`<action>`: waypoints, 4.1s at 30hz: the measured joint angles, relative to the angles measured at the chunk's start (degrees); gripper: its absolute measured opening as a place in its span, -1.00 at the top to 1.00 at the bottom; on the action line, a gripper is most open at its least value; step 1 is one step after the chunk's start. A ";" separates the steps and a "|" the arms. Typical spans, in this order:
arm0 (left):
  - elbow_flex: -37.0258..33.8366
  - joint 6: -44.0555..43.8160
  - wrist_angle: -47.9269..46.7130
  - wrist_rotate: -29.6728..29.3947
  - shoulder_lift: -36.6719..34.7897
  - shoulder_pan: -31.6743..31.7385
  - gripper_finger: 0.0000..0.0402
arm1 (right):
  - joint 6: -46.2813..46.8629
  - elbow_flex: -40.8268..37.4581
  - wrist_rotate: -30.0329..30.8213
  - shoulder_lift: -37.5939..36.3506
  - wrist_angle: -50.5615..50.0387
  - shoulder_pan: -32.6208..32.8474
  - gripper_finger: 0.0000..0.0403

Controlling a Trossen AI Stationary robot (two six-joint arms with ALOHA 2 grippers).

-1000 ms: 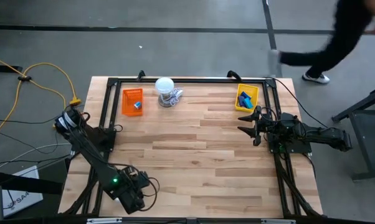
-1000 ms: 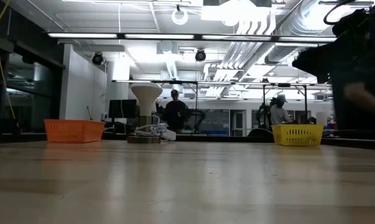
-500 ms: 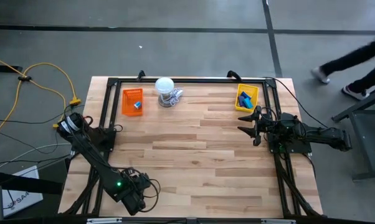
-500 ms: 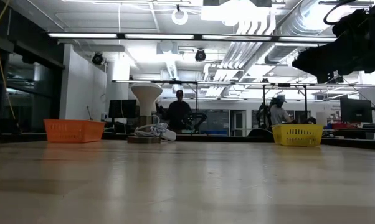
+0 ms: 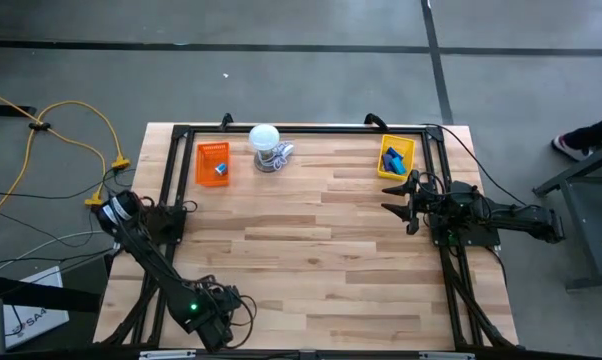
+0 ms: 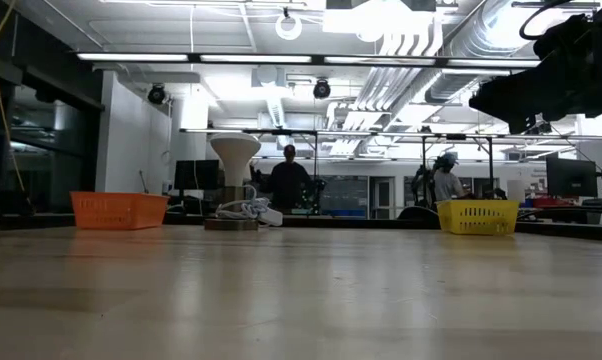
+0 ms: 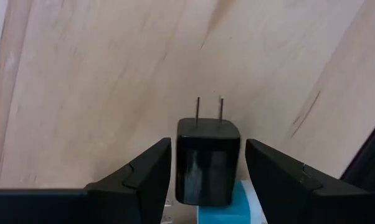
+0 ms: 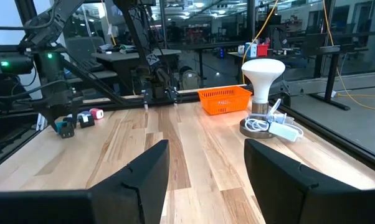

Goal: Pick & Place Office items
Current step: Put the black charger adapter into the orange basket

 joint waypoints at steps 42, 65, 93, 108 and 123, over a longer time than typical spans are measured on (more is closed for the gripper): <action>0.00 0.52 -0.18 -0.01 2.44 -0.05 0.24 | 0.00 0.01 0.00 0.01 -0.01 -0.01 0.03; -0.02 21.55 -21.66 -8.31 -17.21 19.29 0.25 | 0.00 0.01 0.00 0.00 -0.01 -0.02 0.03; -7.92 72.00 -16.91 1.17 -30.79 88.65 0.23 | 0.00 0.00 0.00 0.02 -0.01 -0.01 0.03; -18.40 72.54 -8.07 3.82 -30.83 102.80 0.23 | 0.00 0.00 0.00 0.01 -0.01 -0.02 0.03; -20.87 70.97 -5.89 3.72 -28.23 104.83 0.23 | 0.00 0.01 0.00 0.00 -0.01 -0.02 0.03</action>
